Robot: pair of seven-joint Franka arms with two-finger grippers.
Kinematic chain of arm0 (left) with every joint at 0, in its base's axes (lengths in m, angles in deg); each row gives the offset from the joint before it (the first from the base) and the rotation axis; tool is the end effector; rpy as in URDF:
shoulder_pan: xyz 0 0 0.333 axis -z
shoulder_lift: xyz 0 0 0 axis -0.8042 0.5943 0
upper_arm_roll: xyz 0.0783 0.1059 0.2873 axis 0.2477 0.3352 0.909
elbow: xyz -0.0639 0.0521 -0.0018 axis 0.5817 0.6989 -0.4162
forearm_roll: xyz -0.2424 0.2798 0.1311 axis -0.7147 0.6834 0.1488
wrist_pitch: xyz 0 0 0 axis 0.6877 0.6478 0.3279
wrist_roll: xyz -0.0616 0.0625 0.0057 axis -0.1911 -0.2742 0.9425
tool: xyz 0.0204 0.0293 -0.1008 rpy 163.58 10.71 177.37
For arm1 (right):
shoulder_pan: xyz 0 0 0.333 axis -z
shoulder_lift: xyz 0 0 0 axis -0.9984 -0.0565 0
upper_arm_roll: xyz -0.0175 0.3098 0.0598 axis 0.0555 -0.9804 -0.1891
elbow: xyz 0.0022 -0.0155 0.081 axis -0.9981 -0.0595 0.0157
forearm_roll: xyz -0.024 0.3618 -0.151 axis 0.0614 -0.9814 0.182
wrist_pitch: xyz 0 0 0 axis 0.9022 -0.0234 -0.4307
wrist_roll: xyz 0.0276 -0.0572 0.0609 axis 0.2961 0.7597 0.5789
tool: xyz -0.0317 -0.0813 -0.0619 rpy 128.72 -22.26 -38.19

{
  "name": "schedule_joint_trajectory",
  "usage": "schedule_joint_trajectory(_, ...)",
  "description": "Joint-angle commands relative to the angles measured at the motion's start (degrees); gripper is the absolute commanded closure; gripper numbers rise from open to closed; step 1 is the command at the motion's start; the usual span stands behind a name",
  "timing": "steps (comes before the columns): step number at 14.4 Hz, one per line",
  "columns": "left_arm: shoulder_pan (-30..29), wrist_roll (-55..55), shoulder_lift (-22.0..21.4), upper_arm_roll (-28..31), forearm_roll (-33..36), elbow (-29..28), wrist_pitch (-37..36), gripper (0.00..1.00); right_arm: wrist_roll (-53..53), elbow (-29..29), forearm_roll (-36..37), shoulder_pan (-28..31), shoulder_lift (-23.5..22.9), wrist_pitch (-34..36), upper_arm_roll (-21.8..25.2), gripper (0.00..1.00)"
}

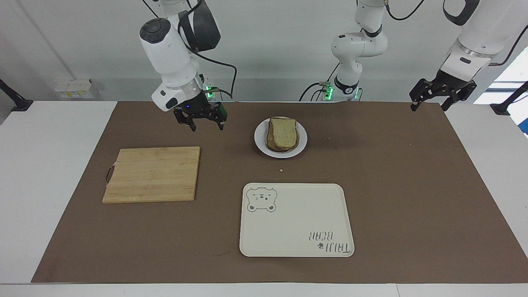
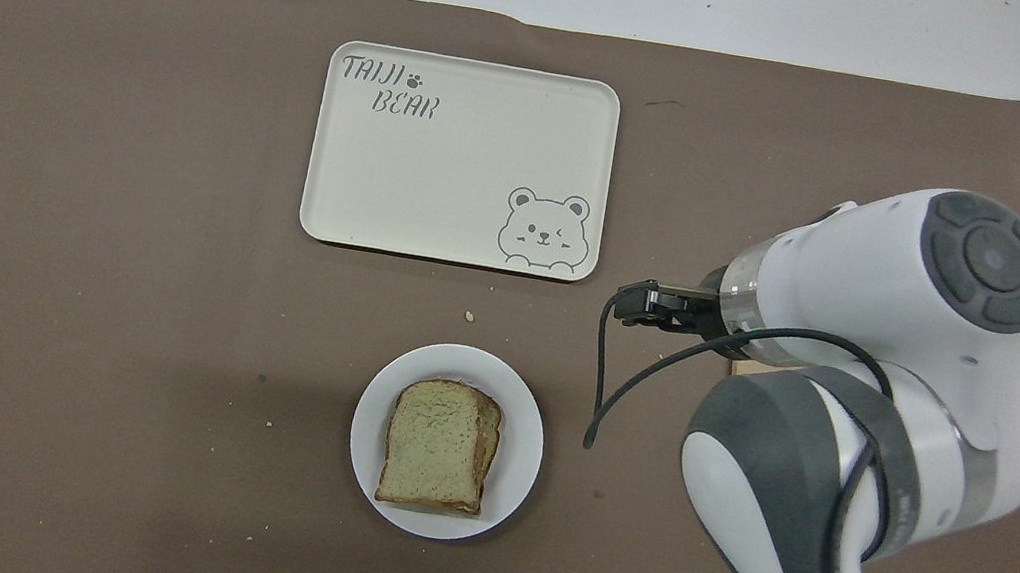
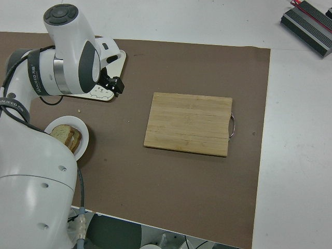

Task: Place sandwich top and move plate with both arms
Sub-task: 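Withdraw the right gripper to rest while the left gripper reaches forward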

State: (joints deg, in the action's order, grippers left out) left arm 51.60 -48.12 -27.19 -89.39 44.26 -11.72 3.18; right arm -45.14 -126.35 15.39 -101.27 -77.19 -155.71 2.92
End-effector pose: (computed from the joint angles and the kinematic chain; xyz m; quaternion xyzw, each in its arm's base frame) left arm 0.5371 -0.0048 0.6383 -0.9995 0.0315 0.0028 0.0009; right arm 0.5389 0.1334 0.5411 -0.9958 0.0390 0.0099 0.0824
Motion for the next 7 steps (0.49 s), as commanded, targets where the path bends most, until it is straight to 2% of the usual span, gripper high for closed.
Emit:
schedule_joint_trajectory(1, 1.0, 0.5, -1.0, -0.5, 0.4, 0.5, -1.9, 0.0, 4.1, -0.4, 2.0, 3.8, 2.2, 2.9, -0.6, 0.0)
schedule_joint_trajectory(4, 1.2, 0.4, -1.4, -0.9, -1.8, -0.5, -1.7, 0.0, 4.3, -0.3, 6.0, 6.5, 4.0, 4.2, -0.5, 0.0)
schedule_joint_trajectory(7, 0.6, 0.4, -2.0, -0.8, -10.3, -3.6, 0.4, 0.0, 4.4, 2.8, 6.5, 9.2, 3.9, 6.3, -0.8, 0.0)
